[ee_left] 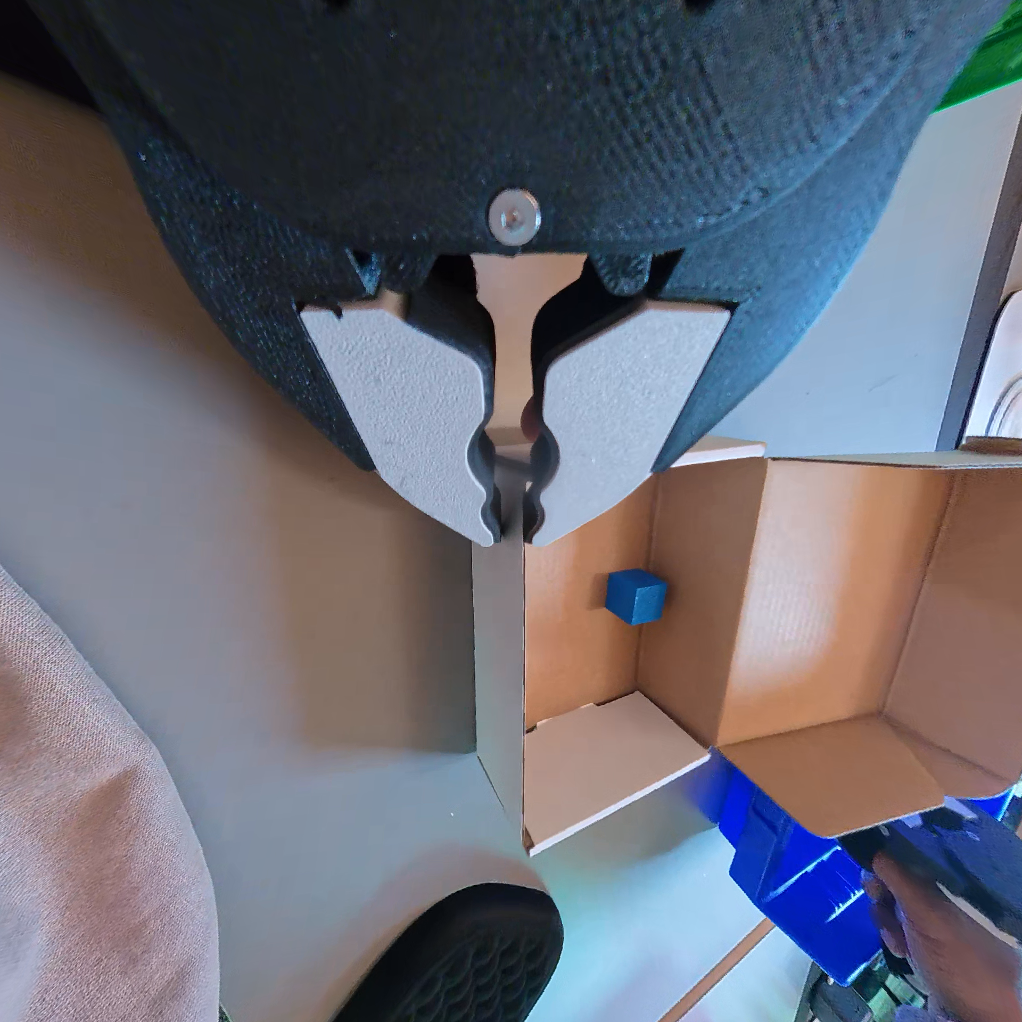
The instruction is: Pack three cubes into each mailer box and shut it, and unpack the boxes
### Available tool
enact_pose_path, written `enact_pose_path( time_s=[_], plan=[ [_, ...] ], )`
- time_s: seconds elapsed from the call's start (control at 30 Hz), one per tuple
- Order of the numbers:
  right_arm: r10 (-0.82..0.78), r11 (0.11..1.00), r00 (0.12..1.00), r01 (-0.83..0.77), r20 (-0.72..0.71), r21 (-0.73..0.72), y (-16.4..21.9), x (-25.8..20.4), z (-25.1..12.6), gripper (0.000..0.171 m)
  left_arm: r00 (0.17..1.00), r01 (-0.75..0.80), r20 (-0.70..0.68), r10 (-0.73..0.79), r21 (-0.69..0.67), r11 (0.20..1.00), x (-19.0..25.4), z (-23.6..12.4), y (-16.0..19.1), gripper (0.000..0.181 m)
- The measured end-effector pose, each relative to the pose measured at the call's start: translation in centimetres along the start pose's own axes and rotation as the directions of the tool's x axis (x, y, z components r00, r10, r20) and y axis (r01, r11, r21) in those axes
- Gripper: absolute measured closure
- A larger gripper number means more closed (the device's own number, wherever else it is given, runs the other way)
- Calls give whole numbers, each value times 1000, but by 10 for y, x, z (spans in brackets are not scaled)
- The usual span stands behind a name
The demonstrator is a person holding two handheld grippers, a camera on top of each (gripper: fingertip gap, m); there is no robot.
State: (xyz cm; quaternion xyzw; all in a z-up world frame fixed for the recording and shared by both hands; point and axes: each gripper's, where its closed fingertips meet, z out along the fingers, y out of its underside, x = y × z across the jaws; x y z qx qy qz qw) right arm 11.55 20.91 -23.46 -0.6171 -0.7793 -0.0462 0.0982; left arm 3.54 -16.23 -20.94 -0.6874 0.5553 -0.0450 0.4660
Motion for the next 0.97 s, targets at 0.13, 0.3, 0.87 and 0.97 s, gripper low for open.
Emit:
enact_pose_path(
  time_s=[0.13,0.3,0.87,0.97],
  plan=[
    [19,999,1000,-18,-11,34,-9,12,3,142,1000,2,2,-2,1,1000,0,0,0,174],
    [40,998,997,-43,64,47,-14,14,11,136,1000,4,7,-4,-1,1000,0,1,0,174],
    [-48,994,998,53,-46,97,-57,17,-7,119,999,39,-10,-39,30,999,0,4,-3,175],
    [-7,973,996,27,-90,227,-68,11,-47,112,1000,27,0,-27,20,999,-1,4,-3,175]
  ],
)
